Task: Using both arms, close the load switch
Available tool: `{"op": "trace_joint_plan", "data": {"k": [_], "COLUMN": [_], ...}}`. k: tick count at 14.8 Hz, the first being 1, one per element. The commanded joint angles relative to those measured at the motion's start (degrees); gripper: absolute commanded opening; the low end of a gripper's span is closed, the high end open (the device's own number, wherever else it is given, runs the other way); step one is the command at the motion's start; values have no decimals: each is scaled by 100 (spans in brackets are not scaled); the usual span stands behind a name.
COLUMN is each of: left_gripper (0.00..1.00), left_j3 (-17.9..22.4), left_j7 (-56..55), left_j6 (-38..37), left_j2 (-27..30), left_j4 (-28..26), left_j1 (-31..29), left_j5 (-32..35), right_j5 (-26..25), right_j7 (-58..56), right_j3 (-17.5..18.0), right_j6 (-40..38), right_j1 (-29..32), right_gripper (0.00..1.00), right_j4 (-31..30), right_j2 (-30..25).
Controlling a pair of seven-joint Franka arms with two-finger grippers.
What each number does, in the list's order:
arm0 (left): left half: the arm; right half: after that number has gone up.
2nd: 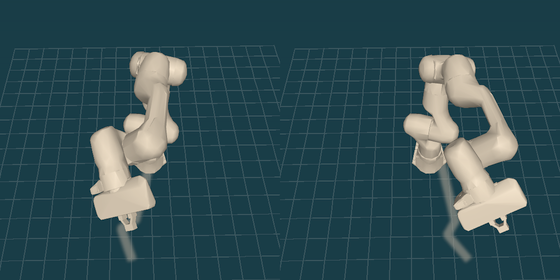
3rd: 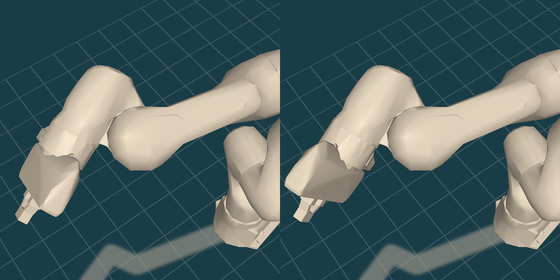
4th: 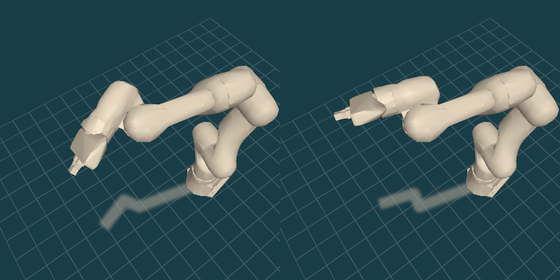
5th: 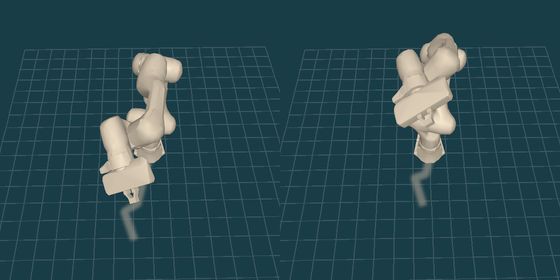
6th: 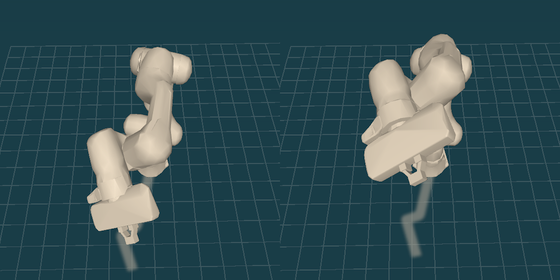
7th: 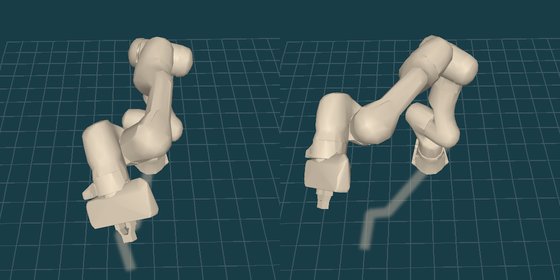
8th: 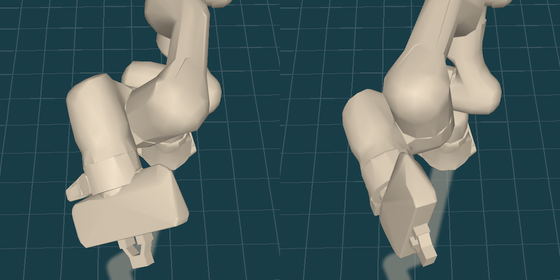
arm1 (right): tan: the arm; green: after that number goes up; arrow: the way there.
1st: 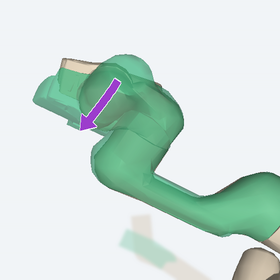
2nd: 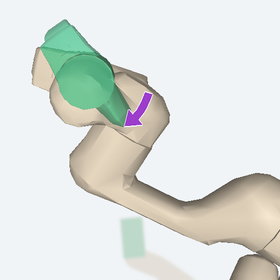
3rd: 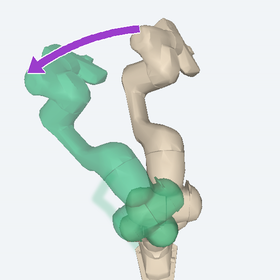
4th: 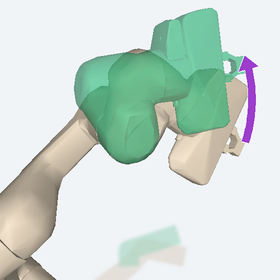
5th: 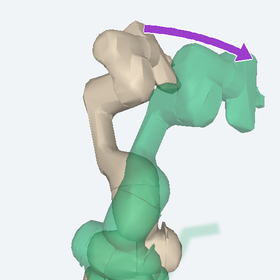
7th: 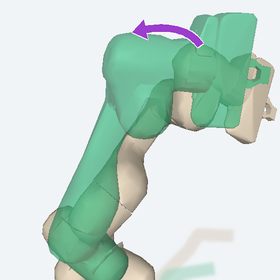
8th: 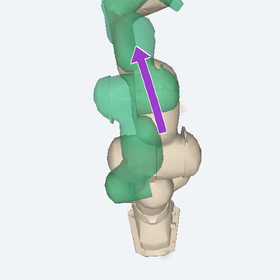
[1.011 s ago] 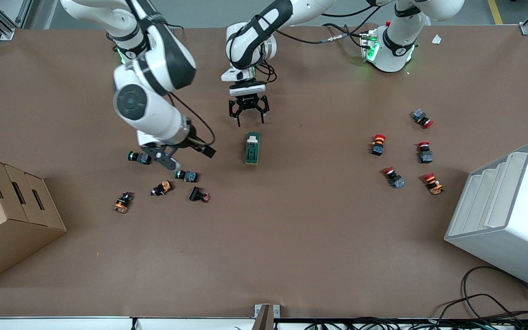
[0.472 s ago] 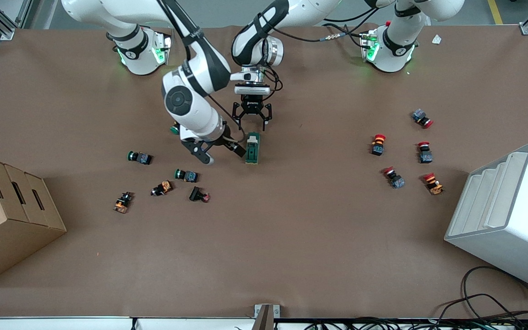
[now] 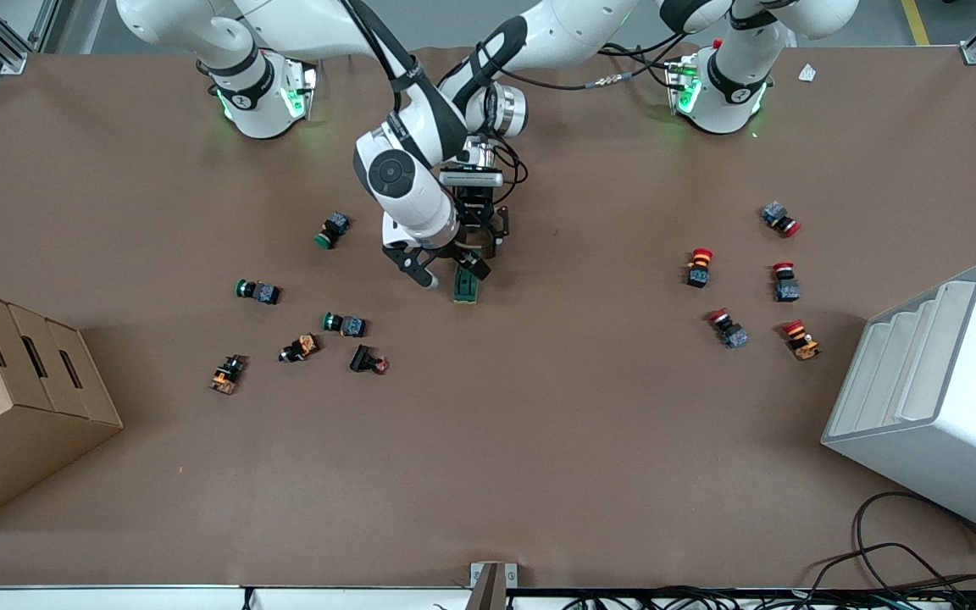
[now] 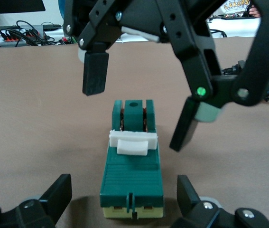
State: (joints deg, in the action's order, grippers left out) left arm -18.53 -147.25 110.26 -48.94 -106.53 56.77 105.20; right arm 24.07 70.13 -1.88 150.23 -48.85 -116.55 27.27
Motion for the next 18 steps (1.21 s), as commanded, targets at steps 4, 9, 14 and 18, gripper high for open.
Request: {"op": "trace_joint_plan", "data": {"k": [4,9,14,18], "left_gripper": [98,99,99,99], "left_j3": [-2,-2,-2,-2], "left_j7": [-15,-15,-15,-15], "left_j6": [-294,-321,-330,-330], "left_j2": [-335,-379,-388,-388], "left_j4": [247,256,247,256], "left_j1": [36,62,62,62], "left_j5": [220,220,220,220], "right_j5": [326,677,757,766], "right_j7": [88,88,88,80], "right_j3": [-59,-59,-59,-67], "right_j6": [50,349,516,516], "right_j1": [-177,-300,-362,-301], "right_gripper": [100,100,100,100], "right_j4": [-87,-43,71,299], "right_j2": [-21,93,304,393]}}
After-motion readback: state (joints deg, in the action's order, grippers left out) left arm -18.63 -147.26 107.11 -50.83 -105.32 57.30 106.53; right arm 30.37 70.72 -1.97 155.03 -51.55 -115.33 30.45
